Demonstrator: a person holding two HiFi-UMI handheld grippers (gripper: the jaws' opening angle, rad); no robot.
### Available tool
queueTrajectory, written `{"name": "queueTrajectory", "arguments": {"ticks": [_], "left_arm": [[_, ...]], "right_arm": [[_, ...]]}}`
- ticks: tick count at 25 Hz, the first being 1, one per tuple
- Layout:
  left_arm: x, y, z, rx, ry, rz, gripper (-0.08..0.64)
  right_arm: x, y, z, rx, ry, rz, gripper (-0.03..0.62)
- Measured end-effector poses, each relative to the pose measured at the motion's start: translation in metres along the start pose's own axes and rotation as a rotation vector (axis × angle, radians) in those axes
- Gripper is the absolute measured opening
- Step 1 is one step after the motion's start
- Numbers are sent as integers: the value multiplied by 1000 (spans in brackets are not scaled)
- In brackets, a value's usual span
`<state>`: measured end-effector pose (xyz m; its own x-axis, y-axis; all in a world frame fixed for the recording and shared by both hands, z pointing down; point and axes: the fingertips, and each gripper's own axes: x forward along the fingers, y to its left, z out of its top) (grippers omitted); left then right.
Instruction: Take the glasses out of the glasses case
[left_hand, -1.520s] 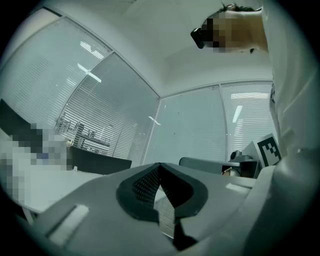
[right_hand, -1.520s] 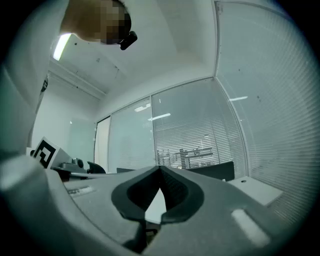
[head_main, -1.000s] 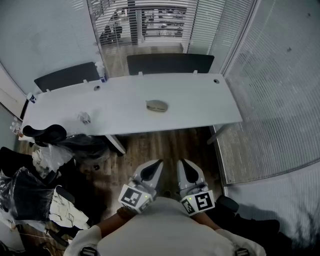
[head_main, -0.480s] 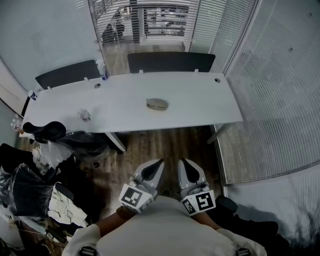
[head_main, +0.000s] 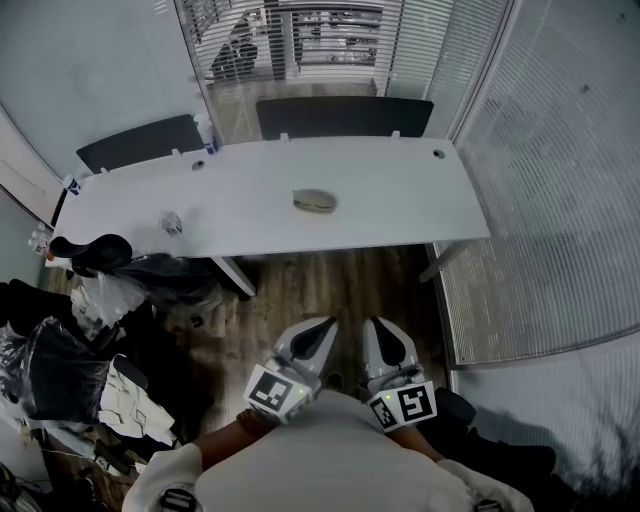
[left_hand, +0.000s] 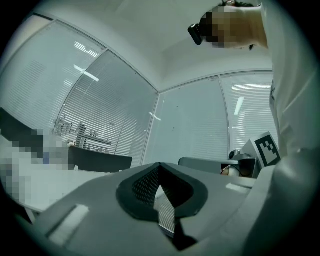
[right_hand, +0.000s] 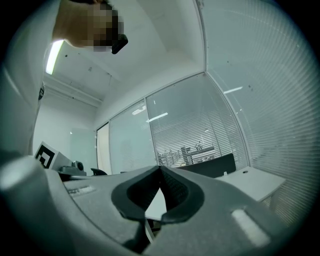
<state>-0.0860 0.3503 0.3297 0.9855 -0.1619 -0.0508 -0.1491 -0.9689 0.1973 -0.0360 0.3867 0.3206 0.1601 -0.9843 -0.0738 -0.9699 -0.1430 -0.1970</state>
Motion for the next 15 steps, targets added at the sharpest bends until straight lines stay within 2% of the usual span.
{"name": "queueTrajectory", "arguments": {"ticks": [6, 15], "left_arm": [[9, -20, -16, -8, 19, 3, 3], [15, -36, -20, 10, 18, 14, 3]], "right_arm": [[-18, -16, -10, 27, 12, 2, 0], [-32, -28, -11, 43, 7, 14, 0]]}}
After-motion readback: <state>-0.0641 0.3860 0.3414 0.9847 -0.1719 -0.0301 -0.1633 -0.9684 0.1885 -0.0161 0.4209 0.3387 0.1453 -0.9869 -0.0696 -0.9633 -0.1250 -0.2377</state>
